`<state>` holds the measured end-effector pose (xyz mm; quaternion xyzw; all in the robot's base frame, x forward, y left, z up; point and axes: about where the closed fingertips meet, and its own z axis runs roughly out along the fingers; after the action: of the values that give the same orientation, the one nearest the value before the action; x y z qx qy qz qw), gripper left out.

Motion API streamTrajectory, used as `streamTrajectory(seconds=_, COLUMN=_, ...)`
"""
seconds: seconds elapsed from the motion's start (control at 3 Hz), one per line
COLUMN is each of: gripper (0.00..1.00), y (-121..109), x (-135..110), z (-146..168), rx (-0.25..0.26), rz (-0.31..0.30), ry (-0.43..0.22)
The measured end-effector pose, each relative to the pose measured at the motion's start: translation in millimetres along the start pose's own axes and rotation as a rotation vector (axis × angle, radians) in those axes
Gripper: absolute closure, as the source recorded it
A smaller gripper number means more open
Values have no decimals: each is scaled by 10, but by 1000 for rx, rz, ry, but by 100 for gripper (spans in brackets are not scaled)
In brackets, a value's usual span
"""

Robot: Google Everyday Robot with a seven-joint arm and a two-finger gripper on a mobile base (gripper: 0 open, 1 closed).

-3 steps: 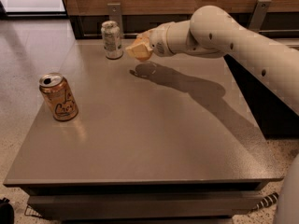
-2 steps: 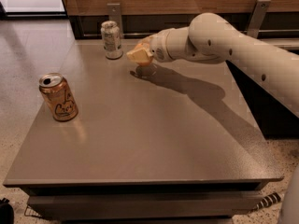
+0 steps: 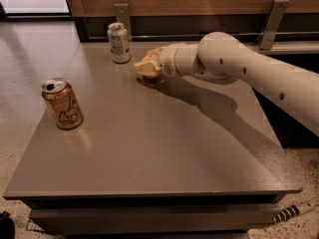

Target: Move orange near 7up can

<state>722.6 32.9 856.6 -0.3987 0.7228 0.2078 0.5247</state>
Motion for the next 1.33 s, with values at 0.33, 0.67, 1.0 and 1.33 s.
streamTrajectory(seconds=0.33, gripper=100, y=28, x=-26, z=17, rx=0, rz=0, ry=-10)
streamTrajectory(seconds=0.67, gripper=85, y=45, x=-32, z=31, rx=-4, rz=0, ry=-10)
streamTrajectory(seconds=1.0, gripper=61, y=62, x=-37, z=44, rx=-7, rz=-1, ry=-10)
streamTrajectory(seconds=1.33, gripper=38, y=80, x=-44, z=59, rx=-10, rz=-2, ry=-11)
